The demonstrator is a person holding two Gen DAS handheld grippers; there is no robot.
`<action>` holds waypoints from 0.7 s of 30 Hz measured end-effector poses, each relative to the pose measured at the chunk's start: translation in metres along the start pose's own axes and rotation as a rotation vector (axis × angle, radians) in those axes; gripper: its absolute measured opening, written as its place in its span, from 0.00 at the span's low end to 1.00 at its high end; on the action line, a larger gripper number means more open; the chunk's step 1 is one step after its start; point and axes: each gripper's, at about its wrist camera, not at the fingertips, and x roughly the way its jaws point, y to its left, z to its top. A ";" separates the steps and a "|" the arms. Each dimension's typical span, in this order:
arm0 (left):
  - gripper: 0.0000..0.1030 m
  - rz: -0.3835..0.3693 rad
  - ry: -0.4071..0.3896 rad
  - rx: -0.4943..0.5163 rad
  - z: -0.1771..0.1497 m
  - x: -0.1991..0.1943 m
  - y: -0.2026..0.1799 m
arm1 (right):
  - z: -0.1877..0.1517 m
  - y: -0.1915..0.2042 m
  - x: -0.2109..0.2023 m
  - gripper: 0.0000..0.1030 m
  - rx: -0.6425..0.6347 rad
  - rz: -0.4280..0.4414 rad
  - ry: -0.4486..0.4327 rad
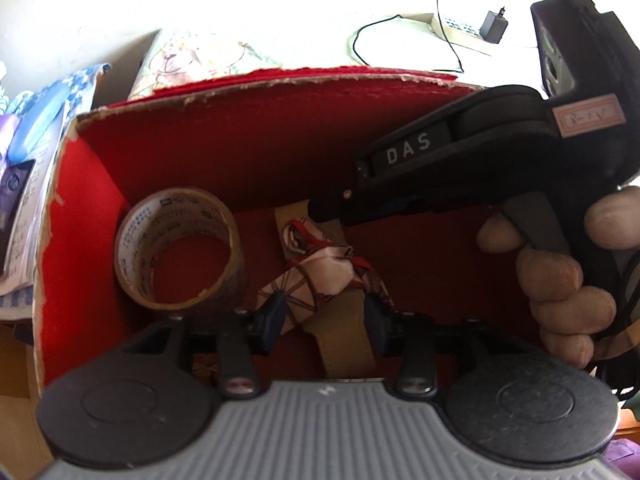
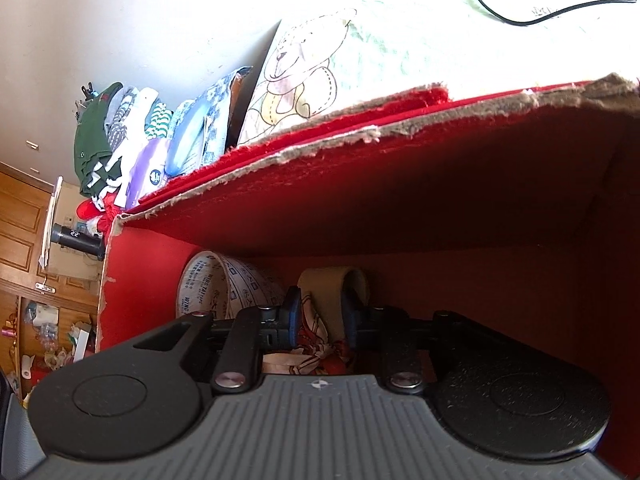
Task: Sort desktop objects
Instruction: 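Lower the strap into the red box beside the tape roll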
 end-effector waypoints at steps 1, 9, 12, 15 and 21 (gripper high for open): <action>0.43 0.006 0.005 -0.002 0.001 0.000 0.000 | 0.000 -0.001 0.000 0.28 0.000 -0.005 0.004; 0.46 0.049 0.011 0.018 0.005 0.008 0.000 | 0.001 0.001 0.011 0.29 -0.016 -0.015 0.088; 0.46 0.070 0.014 0.015 0.006 0.010 0.000 | 0.001 0.001 0.011 0.29 -0.025 0.014 0.091; 0.49 0.111 0.015 0.041 0.007 0.012 -0.005 | 0.002 -0.001 0.011 0.29 -0.021 0.036 0.102; 0.54 0.160 0.045 0.052 0.010 0.016 -0.006 | -0.001 0.001 0.014 0.29 -0.034 0.029 0.135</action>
